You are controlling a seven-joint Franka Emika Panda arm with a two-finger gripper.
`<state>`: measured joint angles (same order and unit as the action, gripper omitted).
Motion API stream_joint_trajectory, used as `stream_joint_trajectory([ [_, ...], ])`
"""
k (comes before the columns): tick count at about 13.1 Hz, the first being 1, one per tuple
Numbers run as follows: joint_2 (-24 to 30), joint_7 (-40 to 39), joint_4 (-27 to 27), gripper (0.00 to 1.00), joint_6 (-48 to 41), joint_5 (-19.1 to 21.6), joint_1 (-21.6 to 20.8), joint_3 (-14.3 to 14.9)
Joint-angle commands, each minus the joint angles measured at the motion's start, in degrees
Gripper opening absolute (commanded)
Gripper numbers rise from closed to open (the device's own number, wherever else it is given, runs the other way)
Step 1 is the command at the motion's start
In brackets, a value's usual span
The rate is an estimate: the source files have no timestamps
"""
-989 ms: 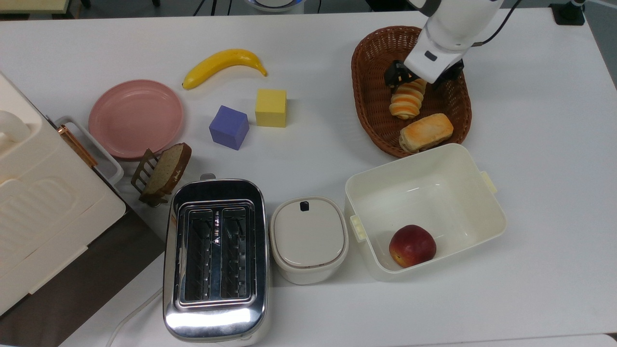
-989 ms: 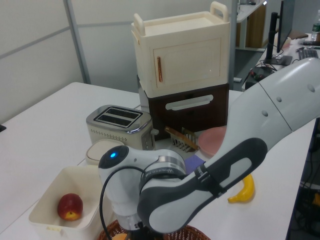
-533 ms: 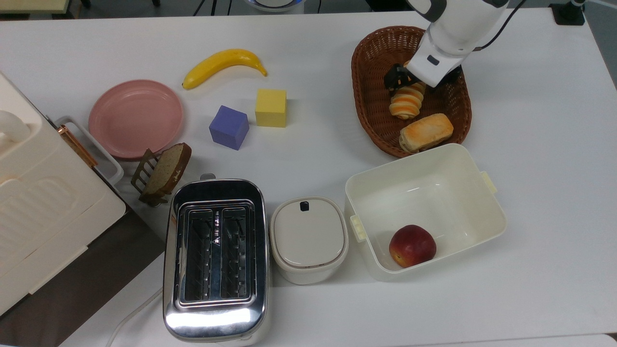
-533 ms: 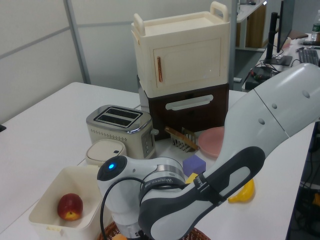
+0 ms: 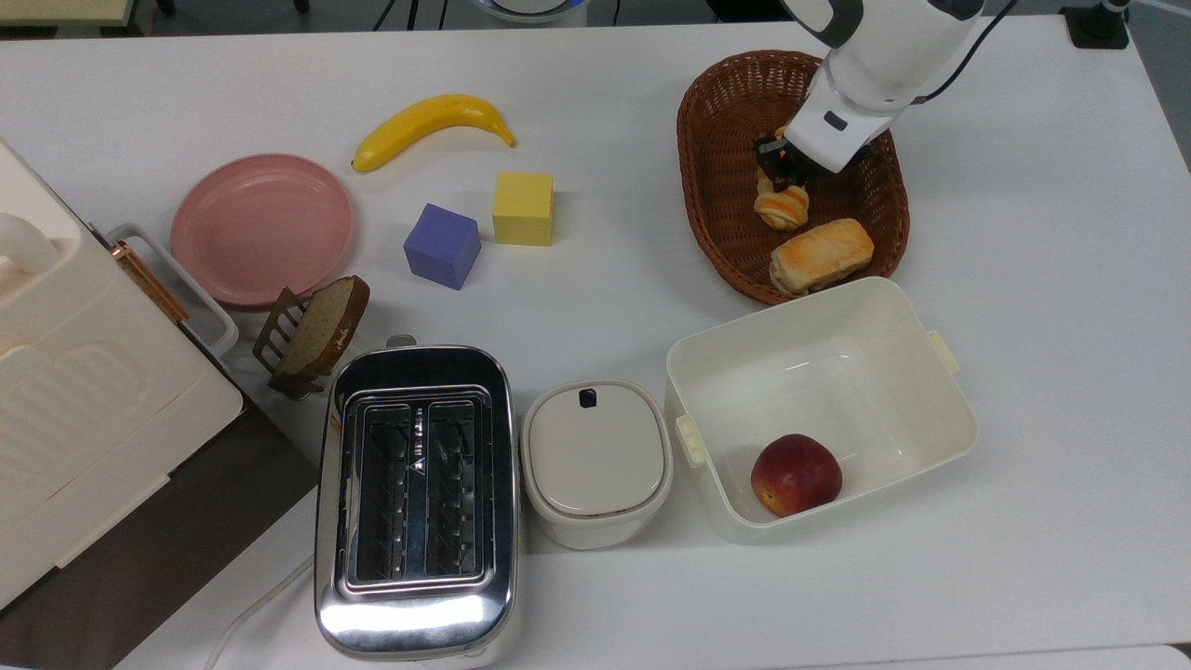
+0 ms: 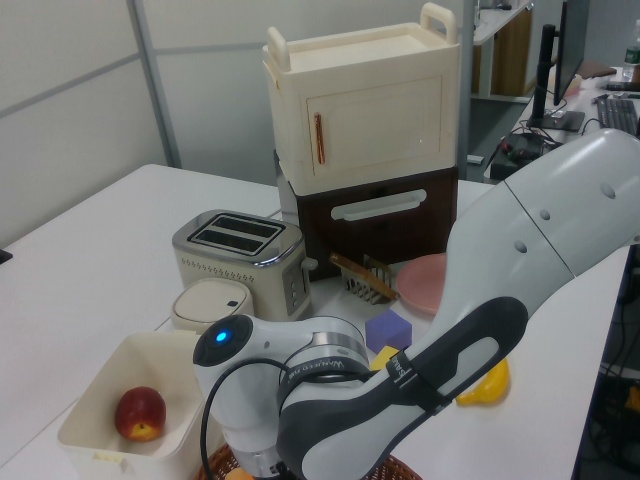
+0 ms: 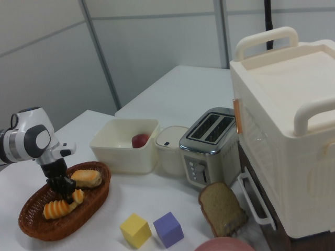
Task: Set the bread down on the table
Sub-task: 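Lift the spiral bread roll out of the basket and carry it toward the toaster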
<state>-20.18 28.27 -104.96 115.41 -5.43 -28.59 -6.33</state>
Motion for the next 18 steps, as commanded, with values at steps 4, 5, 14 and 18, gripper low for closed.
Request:
stream_joint_trajectory([
  [4, 8.8, 1.4, -0.3, 0.06, -2.5, -3.6, 3.2, 0.4],
  [5, 11.5, 0.6, -0.2, 0.06, -3.9, -3.7, 4.1, 0.4],
  [14, 10.5, -0.1, 4.6, 0.06, -0.1, -7.1, 10.0, 6.6],
  [18, 9.4, -0.1, 4.6, 0.06, 5.2, -7.1, 10.2, 10.1],
])
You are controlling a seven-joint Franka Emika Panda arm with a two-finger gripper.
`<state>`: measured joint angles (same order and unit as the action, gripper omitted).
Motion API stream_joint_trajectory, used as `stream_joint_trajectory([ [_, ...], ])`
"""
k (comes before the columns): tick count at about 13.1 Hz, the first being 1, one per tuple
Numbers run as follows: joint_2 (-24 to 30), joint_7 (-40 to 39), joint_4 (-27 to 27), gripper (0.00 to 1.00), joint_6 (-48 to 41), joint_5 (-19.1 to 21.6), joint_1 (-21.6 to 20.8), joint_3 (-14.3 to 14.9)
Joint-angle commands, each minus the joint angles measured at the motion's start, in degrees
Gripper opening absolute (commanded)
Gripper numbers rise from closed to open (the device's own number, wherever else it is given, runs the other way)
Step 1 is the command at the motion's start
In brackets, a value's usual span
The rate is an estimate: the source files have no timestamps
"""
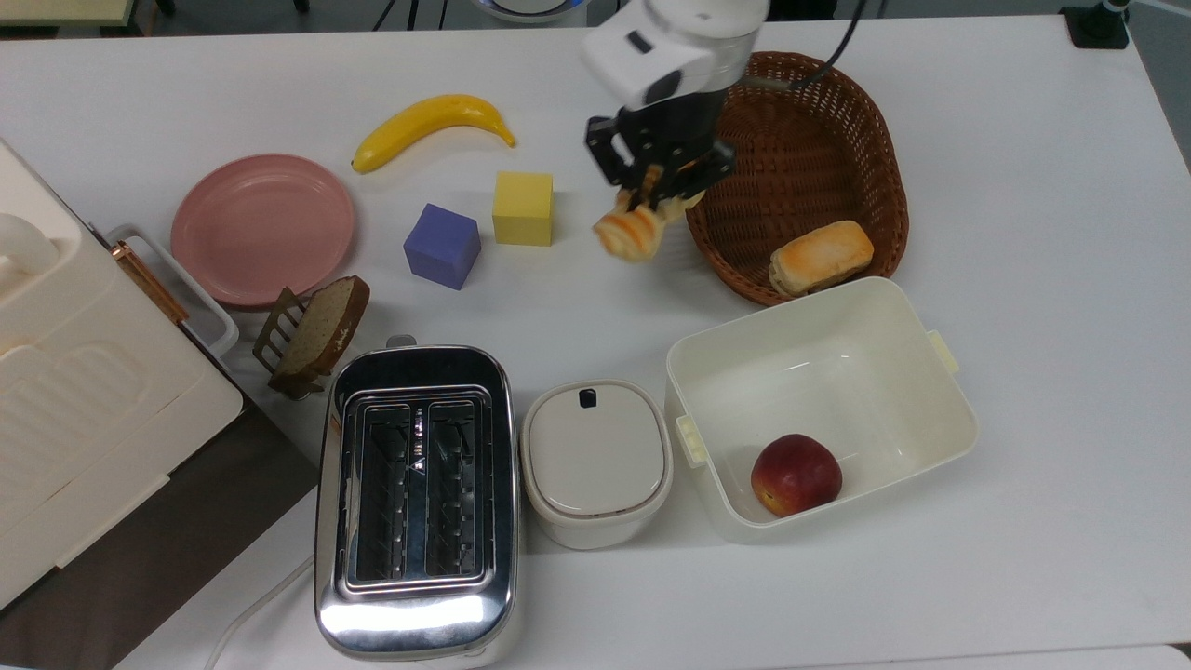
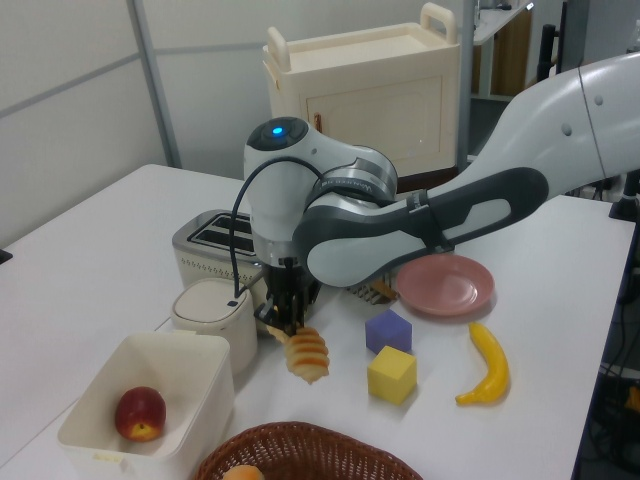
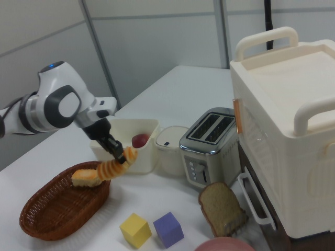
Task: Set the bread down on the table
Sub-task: 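Lift the spiral bread roll out of the basket and carry it toward the toaster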
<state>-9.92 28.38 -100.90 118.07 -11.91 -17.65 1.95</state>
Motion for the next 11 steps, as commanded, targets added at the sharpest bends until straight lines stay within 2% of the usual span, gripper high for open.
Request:
stream_joint_trajectory([
  [1, -1.3, -0.3, 0.5, 0.06, 2.7, -0.7, -0.7, 2.4],
  [6, -1.9, -0.3, 0.5, 0.06, 3.2, -0.2, -0.4, 4.7],
  [8, -1.9, -0.3, 0.5, 0.11, 3.2, -0.2, -0.4, 5.0],
  [10, -1.9, -0.3, 0.4, 0.11, 3.1, -0.2, -0.3, 5.1],
  [11, -2.0, -0.1, 0.4, 0.29, 3.1, -0.2, -0.4, 5.4],
])
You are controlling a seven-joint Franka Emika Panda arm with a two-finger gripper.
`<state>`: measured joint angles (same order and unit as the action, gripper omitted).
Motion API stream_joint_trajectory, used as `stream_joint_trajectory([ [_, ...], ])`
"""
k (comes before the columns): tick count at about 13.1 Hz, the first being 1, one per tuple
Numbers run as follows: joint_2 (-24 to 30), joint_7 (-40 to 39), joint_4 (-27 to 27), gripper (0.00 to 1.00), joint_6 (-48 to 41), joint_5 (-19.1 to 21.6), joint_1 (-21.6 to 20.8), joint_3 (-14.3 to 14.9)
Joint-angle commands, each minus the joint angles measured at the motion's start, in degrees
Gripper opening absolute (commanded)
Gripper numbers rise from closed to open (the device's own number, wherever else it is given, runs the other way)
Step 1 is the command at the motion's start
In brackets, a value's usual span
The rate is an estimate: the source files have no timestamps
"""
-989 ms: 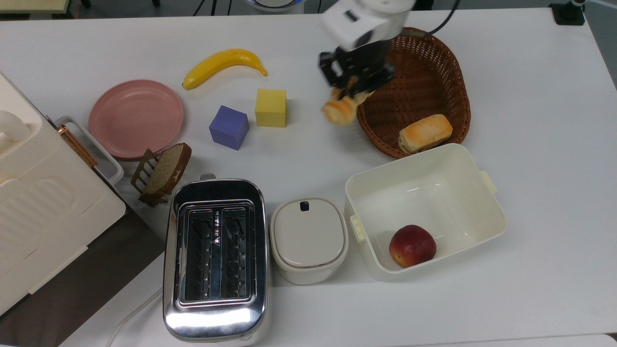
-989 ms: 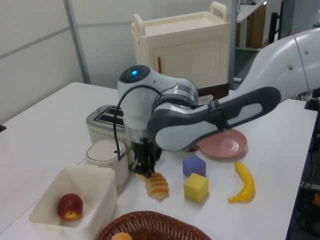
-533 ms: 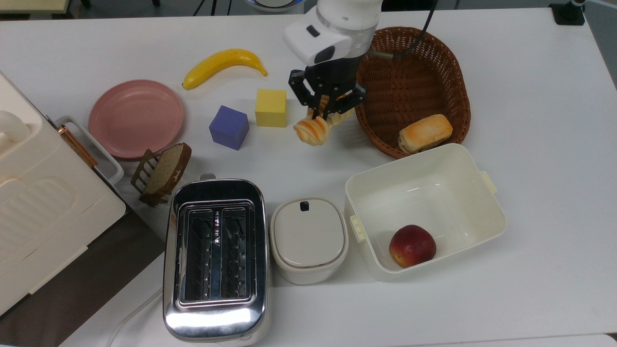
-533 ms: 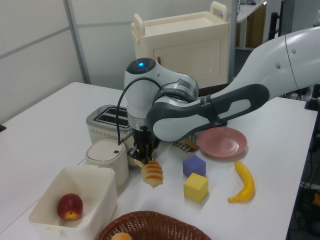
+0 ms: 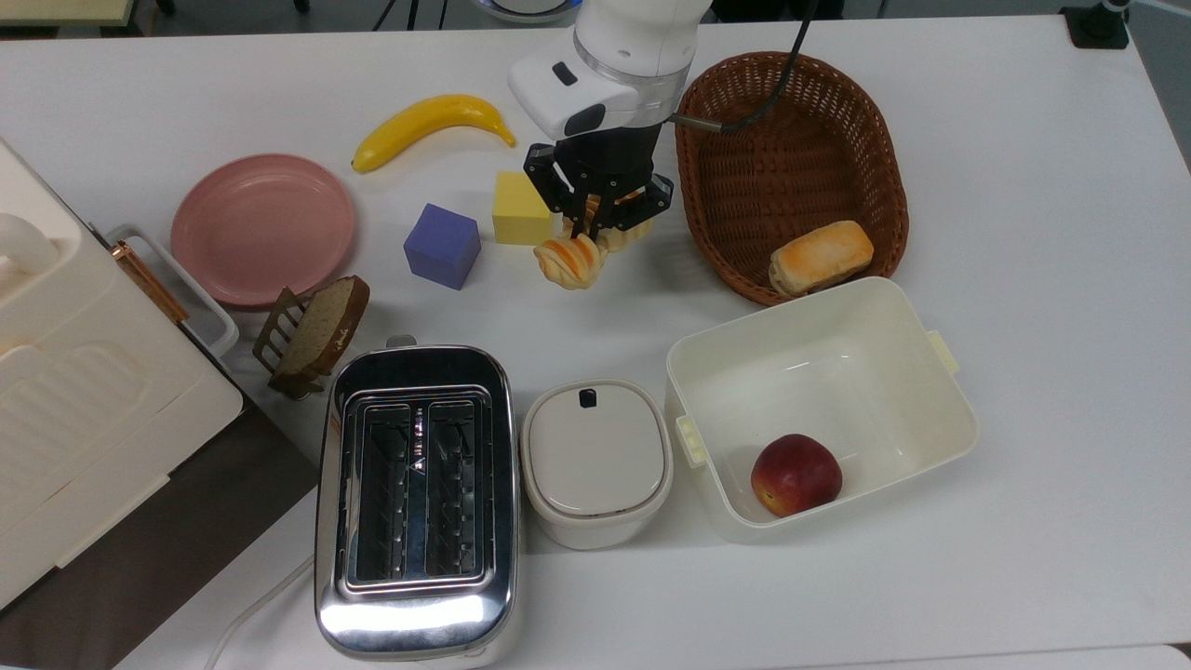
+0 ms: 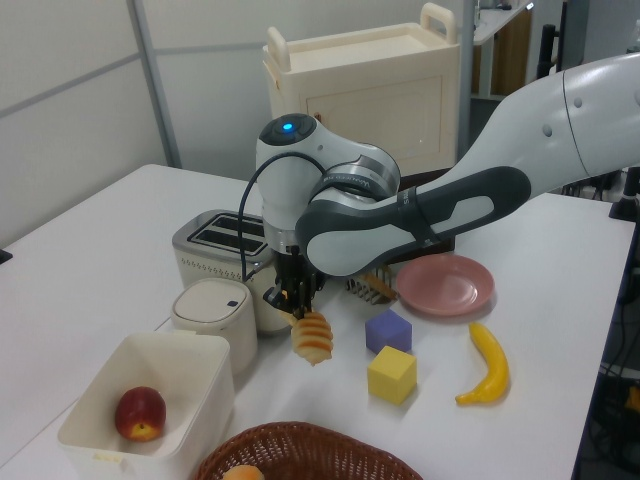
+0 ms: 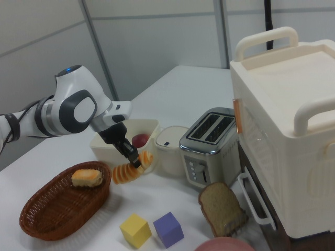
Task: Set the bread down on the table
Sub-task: 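Lower the bread roll onto the table and open the gripper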
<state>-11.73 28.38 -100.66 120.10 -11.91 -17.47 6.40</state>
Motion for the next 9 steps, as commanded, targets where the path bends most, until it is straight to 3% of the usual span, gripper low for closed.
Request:
stream_joint_trajectory([
  [1, -0.2, -0.1, 0.2, 0.74, 1.0, -0.2, -0.6, 1.1],
  [2, -0.2, -0.1, 0.2, 1.0, 0.8, -0.3, -0.6, 1.1],
  [9, -0.1, -0.1, 0.2, 1.0, -0.2, -0.8, -1.1, 1.2],
])
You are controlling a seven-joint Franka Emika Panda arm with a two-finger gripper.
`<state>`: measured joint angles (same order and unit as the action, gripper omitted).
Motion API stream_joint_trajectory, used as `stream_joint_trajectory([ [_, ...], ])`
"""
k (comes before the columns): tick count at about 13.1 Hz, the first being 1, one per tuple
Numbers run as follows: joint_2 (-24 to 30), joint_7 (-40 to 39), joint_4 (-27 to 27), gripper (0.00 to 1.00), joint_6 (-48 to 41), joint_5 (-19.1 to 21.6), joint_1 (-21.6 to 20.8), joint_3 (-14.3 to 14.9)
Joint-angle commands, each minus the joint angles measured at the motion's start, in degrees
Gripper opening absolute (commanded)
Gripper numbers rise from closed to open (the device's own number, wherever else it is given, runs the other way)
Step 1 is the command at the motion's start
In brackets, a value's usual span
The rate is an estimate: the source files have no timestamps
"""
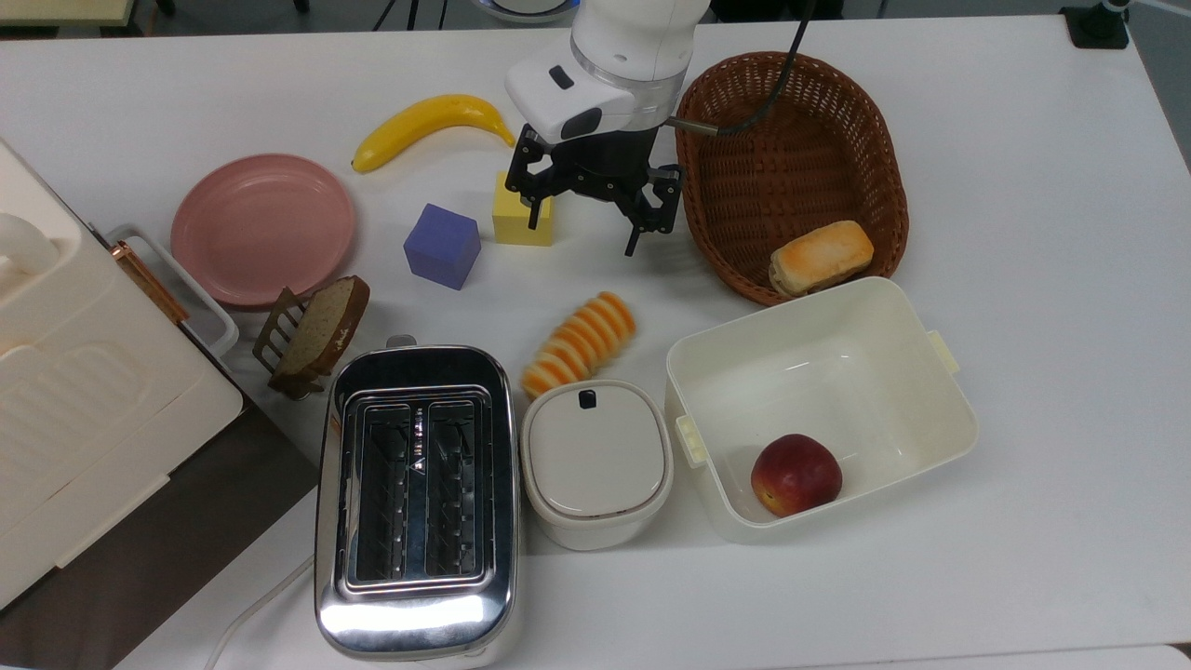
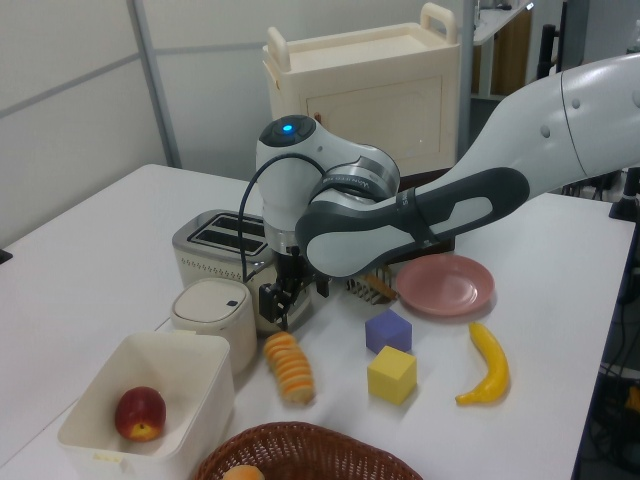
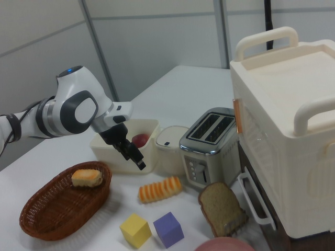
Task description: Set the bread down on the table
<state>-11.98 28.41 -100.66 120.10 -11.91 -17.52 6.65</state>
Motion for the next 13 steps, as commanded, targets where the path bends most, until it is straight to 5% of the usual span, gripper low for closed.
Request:
stream_joint_trajectory([
  [1, 0.6, 0.0, 0.3, 1.0, -1.9, -0.8, -1.0, 0.9],
  [8, 6.6, -3.4, 2.7, 1.0, -12.7, -0.8, 2.1, 0.0],
  [9, 8.2, -5.6, 4.3, 1.0, -15.4, 2.0, 6.3, -2.6],
  [10, 8.9, -10.4, 6.8, 1.0, -18.6, 5.9, 13.7, -8.3],
  [13, 10.2, -17.3, 10.3, 1.0, -23.2, 11.0, 20.1, -9.3],
])
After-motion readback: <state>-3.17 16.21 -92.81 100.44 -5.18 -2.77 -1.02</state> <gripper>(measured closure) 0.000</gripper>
